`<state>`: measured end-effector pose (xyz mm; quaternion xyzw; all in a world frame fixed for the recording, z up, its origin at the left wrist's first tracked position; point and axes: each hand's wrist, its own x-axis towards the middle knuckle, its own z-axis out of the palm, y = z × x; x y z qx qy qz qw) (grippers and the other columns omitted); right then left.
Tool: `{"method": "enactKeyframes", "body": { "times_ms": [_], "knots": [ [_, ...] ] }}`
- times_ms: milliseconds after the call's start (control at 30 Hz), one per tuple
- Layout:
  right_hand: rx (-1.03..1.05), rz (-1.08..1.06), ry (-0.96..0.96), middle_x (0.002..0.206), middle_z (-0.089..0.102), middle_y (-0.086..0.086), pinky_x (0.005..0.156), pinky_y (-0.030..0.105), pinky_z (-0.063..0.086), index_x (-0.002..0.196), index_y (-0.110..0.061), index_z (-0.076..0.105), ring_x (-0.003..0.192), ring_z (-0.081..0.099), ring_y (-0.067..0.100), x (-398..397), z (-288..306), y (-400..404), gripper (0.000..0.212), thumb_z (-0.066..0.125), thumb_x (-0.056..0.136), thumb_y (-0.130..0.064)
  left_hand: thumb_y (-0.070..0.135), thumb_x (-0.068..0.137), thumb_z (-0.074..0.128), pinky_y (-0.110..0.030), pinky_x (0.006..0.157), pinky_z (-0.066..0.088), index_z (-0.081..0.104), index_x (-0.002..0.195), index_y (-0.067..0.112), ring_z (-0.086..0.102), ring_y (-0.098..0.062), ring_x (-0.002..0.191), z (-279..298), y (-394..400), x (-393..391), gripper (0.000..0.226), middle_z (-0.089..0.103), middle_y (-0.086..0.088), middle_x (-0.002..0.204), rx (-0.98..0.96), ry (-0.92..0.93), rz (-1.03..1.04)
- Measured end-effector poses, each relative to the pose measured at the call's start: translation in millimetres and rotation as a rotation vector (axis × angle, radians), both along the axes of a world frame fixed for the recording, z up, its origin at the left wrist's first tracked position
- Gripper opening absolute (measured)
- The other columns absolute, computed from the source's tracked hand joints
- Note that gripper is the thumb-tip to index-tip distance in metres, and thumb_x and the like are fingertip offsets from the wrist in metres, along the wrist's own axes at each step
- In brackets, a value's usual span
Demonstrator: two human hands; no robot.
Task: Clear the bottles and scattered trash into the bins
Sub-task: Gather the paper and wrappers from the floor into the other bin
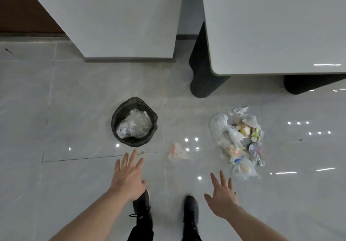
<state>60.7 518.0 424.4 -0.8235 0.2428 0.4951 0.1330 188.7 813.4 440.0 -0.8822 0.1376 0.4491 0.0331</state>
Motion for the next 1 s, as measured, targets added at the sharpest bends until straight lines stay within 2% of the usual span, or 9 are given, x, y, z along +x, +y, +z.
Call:
{"method": "enactKeyframes", "body": {
  "times_ms": [233, 500, 767, 1000],
  "knots": [
    [0.015, -0.022, -0.016, 0.165, -0.024, -0.001, 0.12, 0.057, 0.018, 0.16, -0.032, -0.004, 0.153, -0.015, 0.036, -51, -14, -89, 0.088, 0.052, 0.095, -0.052, 0.049, 0.095, 0.049, -0.053, 0.125, 0.001, 0.006, 0.161, 0.025, -0.013, -0.033, 0.154, -17, -65, -64, 0.082, -0.025, -0.006, 0.165, 0.055, -0.013, 0.041],
    [0.07, 0.051, -0.034, 0.165, -0.025, 0.0, 0.12, 0.06, 0.017, 0.16, -0.03, -0.004, 0.152, -0.016, 0.039, -108, -2, -205, 0.089, 0.052, 0.094, -0.052, 0.054, 0.092, 0.049, -0.052, 0.125, 0.002, 0.006, 0.161, 0.028, -0.011, -0.032, 0.154, -11, -177, -147, 0.085, -0.024, -0.003, 0.166, 0.082, -0.01, 0.274],
    [0.009, 0.016, -0.082, 0.165, -0.024, -0.001, 0.121, 0.056, 0.02, 0.16, -0.031, -0.005, 0.153, -0.013, 0.039, -130, -16, -287, 0.091, 0.054, 0.094, -0.055, 0.051, 0.093, 0.048, -0.054, 0.124, -0.004, 0.003, 0.161, 0.027, -0.018, -0.032, 0.153, -27, -292, -173, 0.085, -0.03, -0.003, 0.163, -0.095, -0.03, 0.1],
    [0.012, 0.034, -0.084, 0.166, -0.019, 0.001, 0.123, 0.052, 0.018, 0.16, -0.03, -0.004, 0.153, -0.011, 0.039, -133, -41, -347, 0.094, 0.056, 0.092, -0.052, 0.05, 0.094, 0.049, -0.056, 0.124, -0.004, 0.004, 0.161, 0.025, -0.018, -0.034, 0.153, -47, -336, -193, 0.085, -0.031, -0.005, 0.163, -0.04, -0.017, 0.152]
  ]
}}
